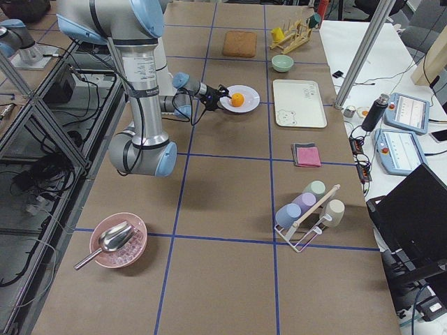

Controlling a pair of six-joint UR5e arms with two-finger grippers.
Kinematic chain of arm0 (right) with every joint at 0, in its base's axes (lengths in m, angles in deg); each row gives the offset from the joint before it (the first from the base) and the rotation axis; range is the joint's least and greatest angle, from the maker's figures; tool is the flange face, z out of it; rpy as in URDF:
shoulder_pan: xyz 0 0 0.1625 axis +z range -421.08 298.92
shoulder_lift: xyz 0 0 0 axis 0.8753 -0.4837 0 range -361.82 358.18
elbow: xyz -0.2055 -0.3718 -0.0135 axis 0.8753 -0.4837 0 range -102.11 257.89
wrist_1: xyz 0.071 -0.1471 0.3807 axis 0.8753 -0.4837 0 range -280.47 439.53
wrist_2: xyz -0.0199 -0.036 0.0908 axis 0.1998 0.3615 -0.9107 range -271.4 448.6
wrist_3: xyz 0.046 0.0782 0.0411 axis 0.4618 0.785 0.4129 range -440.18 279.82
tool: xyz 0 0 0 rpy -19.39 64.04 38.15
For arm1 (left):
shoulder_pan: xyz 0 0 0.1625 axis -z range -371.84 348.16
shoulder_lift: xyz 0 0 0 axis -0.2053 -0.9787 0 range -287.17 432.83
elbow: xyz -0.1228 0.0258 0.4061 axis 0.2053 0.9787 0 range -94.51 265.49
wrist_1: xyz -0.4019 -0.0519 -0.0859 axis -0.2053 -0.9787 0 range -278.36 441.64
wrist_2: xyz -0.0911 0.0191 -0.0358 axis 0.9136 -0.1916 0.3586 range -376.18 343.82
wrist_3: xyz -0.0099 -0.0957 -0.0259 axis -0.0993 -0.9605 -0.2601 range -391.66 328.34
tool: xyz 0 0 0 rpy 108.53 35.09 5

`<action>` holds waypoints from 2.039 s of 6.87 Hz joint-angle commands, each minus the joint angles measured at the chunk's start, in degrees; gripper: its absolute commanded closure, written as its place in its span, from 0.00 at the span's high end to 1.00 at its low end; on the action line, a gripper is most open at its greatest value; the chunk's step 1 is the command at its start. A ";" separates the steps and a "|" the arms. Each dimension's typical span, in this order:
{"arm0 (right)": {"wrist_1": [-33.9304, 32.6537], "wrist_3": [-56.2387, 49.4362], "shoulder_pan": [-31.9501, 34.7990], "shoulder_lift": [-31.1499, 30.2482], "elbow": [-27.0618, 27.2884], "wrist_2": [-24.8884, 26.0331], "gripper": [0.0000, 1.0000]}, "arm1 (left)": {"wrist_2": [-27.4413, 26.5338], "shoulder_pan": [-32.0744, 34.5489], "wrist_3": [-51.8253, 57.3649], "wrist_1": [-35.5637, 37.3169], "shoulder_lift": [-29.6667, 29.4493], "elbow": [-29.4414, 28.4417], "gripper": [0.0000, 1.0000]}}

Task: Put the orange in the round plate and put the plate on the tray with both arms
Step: 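Lower the right gripper to the white plate rim nearest the robot and grip it, then slide the plate with the right gripper onto the cream bear tray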

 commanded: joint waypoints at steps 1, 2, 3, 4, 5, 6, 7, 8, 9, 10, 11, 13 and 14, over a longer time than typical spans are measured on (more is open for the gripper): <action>-0.79 0.05 0.68 3.06 -2.03 -0.11 0.66 | 0.00 0.07 0.09 -0.03 0.53 0.00 0.99; -1.23 0.31 0.95 4.56 -4.65 -0.20 0.65 | 0.00 0.16 0.09 -0.03 0.79 0.00 0.99; -1.24 0.40 1.30 5.45 -5.81 -0.20 0.65 | 0.00 0.16 0.09 -0.03 0.88 0.00 0.99; -1.24 0.31 1.30 5.63 -6.95 -0.20 0.69 | 0.00 0.16 0.09 -0.03 0.97 0.00 0.99; -1.24 0.31 1.30 5.98 -7.14 -0.20 0.67 | 0.00 0.16 0.17 -0.55 1.93 0.09 0.99; -1.24 1.10 1.39 6.42 -7.14 -0.03 0.22 | 0.00 0.16 0.18 -0.90 2.46 0.09 0.99; -1.06 1.28 1.48 6.42 -7.05 0.06 0.00 | 0.09 0.16 0.09 -0.99 2.72 0.09 0.99; -0.63 1.28 2.00 6.51 -5.92 0.15 0.00 | 0.00 0.16 0.09 -1.08 2.73 0.09 0.99; -0.62 1.28 2.88 6.34 -4.87 0.33 0.00 | 0.09 0.16 -0.09 -1.00 2.99 0.09 0.99; -0.62 1.28 4.02 6.34 -3.12 1.46 0.00 | 0.18 0.16 -0.70 -0.91 3.08 0.00 0.99; -0.62 1.28 6.03 6.34 -0.31 2.51 0.00 | 0.18 0.25 -1.40 -0.82 3.25 0.00 0.99; -1.06 1.28 12.78 8.08 1.13 2.18 0.00 | -0.09 1.30 -2.29 -0.82 3.60 0.17 0.99; -1.24 1.28 16.04 9.49 -0.97 1.48 0.00 | -0.09 1.39 -2.29 -0.82 3.78 0.26 0.99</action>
